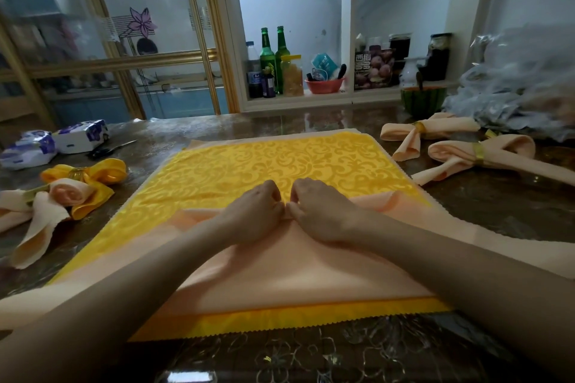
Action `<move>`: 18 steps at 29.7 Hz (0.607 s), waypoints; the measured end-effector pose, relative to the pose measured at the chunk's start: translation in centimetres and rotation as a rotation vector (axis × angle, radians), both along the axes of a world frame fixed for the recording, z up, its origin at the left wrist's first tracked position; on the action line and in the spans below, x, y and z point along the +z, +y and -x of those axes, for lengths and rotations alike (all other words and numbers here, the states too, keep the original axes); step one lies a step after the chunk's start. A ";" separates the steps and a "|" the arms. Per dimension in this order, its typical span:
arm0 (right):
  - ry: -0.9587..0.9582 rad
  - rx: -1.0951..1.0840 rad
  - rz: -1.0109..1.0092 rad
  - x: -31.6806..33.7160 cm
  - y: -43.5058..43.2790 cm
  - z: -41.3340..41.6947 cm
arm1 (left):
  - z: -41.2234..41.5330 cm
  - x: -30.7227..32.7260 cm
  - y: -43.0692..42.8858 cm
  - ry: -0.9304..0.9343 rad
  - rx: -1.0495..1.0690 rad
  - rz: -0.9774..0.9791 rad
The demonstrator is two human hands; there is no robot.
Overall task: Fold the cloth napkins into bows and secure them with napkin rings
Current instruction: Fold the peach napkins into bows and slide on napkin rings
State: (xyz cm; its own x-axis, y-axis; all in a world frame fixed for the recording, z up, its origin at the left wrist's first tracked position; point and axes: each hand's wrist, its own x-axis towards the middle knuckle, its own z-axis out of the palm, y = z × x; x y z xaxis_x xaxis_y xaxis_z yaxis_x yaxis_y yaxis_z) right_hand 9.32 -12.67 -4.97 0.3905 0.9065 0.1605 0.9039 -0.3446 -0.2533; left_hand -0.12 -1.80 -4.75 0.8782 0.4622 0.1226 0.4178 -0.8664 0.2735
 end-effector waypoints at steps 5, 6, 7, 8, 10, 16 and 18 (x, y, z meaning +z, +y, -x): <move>-0.043 0.034 0.211 -1.0 0.2 -1.2 | 0.0 -1.9 -0.1 0.026 -0.024 -0.163; -0.028 0.030 0.228 -0.8 0.0 -1.7 | -0.1 -2.0 -0.1 -0.004 -0.019 -0.146; -0.010 0.032 0.239 -0.7 -0.2 -2.2 | -0.2 -2.0 0.0 -0.035 -0.029 -0.113; 0.009 0.040 0.249 -0.5 -0.2 -2.5 | 0.0 -1.8 0.1 -0.060 -0.056 -0.078; 0.052 0.057 0.241 -0.3 -0.2 -3.0 | 0.3 -1.2 0.3 -0.069 -0.131 -0.019; 0.121 0.093 0.037 1.6 -1.4 -2.9 | 0.9 0.8 0.7 -0.051 -0.153 0.018; 0.101 0.092 -0.009 1.7 -1.5 -2.8 | 0.8 1.0 0.6 -0.039 -0.131 -0.003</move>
